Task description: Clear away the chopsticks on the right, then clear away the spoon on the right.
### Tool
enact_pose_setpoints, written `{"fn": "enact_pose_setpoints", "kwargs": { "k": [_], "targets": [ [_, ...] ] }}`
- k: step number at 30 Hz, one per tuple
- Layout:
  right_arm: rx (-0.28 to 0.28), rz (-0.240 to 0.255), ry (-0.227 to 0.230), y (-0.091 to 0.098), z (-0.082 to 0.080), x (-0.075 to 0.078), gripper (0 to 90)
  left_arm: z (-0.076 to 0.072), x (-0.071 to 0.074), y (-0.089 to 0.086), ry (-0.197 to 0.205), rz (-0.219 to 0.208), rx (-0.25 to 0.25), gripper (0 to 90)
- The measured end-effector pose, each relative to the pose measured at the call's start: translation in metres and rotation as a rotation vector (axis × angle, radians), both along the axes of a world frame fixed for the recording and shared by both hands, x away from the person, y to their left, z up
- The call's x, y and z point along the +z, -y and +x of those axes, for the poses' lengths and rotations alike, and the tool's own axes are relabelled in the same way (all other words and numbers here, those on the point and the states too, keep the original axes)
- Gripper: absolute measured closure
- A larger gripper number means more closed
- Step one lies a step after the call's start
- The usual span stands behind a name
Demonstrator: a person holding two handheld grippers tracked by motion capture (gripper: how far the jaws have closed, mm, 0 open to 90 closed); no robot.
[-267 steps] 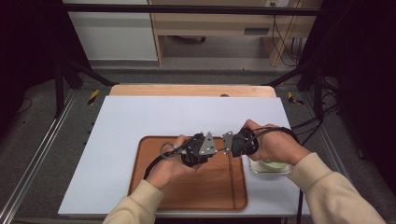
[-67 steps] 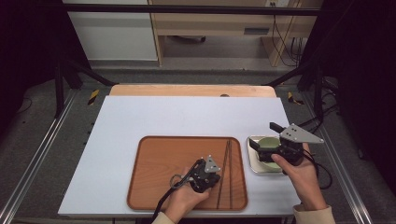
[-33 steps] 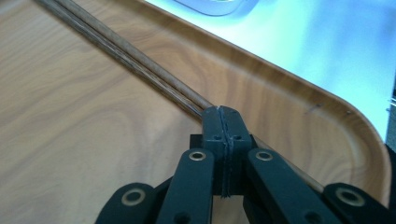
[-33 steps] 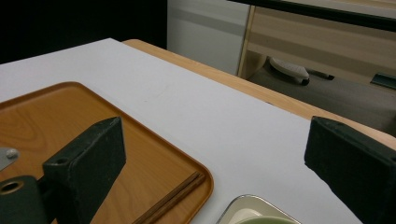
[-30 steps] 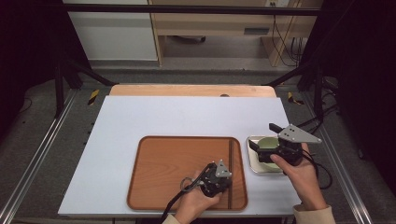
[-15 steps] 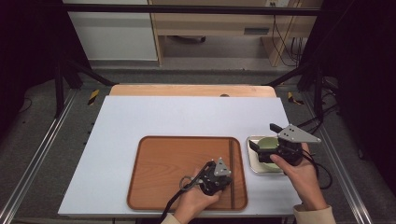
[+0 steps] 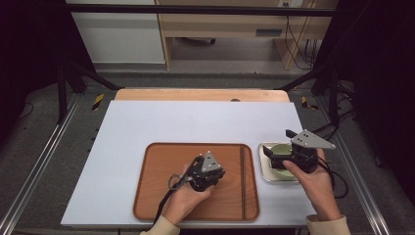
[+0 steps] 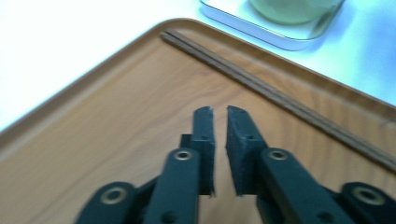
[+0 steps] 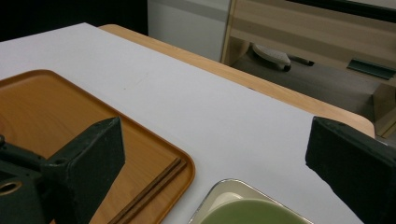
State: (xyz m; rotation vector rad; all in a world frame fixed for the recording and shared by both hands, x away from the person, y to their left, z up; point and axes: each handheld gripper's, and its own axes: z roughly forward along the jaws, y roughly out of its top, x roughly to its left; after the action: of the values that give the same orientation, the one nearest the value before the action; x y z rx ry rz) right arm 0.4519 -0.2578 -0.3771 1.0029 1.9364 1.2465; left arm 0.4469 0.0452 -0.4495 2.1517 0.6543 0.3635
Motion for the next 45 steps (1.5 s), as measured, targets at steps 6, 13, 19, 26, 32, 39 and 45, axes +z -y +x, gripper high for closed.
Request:
{"fn": "enact_pose_setpoints", "kwargs": {
  "k": [6, 13, 19, 26, 32, 39, 45],
  "targets": [
    [-0.062, -0.033, -0.015, 0.005, -0.001, 0.002, 6.1, -0.001, 0.003, -0.015, 0.078, -0.010, 0.048, 52.7],
    [-0.151, -0.038, 0.011, 0.019, -0.010, 0.018, 7.4, 0.001, 0.008, -0.037, 0.110, -0.041, 0.097, 19.8],
    [-0.209, -0.036, 0.023, 0.032, -0.020, 0.026, 8.8, -0.002, 0.018, -0.061, 0.129, -0.085, 0.107, 10.8],
    [-0.299, -0.030, 0.004, 0.052, -0.036, 0.026, 14.5, -0.004, 0.021, -0.085, 0.139, -0.107, 0.145, 9.2],
    [-0.354, 0.023, -0.021, 0.070, -0.044, 0.017, 14.9, -0.002, 0.021, -0.095, 0.136, -0.113, 0.168, 8.3],
    [-0.391, 0.045, -0.044, 0.082, -0.053, 0.007, 13.7, -0.004, 0.022, -0.100, 0.136, -0.110, 0.177, 8.4],
    [-0.425, 0.068, -0.053, 0.085, -0.066, -0.004, 13.2, -0.005, 0.024, -0.104, 0.140, -0.113, 0.180, 8.8]
  ]
}}
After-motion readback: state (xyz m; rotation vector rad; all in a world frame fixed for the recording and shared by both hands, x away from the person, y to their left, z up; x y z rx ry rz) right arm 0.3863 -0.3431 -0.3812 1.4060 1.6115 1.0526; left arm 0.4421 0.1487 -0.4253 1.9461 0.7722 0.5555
